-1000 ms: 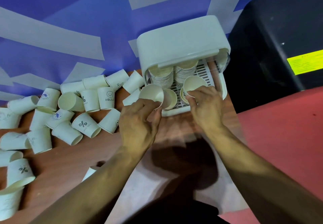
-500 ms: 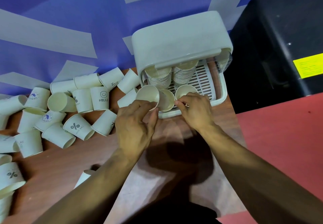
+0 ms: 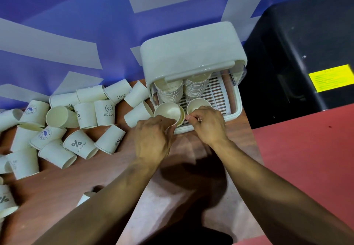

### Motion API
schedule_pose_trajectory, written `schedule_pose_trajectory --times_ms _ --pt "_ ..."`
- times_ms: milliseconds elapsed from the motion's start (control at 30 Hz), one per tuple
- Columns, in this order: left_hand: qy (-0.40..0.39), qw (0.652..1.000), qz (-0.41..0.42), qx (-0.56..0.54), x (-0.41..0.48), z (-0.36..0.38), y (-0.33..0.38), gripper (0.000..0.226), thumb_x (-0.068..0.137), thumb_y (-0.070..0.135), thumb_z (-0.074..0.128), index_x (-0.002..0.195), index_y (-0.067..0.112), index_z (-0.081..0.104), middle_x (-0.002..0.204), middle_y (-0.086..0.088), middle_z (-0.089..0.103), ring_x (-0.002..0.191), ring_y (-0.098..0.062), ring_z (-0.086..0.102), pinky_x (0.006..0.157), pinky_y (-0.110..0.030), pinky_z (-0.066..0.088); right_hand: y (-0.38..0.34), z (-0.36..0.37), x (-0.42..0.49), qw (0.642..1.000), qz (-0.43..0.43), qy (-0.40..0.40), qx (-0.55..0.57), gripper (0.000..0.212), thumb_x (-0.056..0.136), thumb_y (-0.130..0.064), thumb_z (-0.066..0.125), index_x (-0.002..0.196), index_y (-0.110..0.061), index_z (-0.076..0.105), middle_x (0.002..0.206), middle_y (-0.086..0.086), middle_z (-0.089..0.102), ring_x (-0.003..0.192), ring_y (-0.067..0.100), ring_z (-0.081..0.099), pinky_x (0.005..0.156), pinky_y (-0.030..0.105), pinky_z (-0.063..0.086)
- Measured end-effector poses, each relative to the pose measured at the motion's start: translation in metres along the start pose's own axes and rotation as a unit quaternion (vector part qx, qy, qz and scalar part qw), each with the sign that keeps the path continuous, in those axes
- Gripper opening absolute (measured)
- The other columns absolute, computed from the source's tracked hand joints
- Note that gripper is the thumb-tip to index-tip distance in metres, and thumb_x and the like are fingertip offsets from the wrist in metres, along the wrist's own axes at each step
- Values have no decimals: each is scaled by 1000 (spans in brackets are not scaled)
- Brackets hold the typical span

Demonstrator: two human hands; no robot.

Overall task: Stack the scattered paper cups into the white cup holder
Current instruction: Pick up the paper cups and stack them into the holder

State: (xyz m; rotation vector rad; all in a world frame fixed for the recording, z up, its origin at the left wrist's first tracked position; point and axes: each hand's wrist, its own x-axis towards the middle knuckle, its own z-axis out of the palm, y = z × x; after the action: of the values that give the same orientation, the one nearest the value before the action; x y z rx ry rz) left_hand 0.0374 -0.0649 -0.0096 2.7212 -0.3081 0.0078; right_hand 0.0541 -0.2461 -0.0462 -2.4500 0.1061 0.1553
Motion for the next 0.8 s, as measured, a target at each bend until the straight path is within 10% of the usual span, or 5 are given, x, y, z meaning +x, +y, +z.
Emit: schedule_pose_trajectory --times_ms 800 --pt "-127 984 15 123 27 21 18 10 95 33 53 99 29 61 94 5 63 91 -22 61 73 -34 30 0 1 3 1000 8 -12 8 17 86 -37 67 76 -26 73 71 -8 64 76 15 55 74 36 46"
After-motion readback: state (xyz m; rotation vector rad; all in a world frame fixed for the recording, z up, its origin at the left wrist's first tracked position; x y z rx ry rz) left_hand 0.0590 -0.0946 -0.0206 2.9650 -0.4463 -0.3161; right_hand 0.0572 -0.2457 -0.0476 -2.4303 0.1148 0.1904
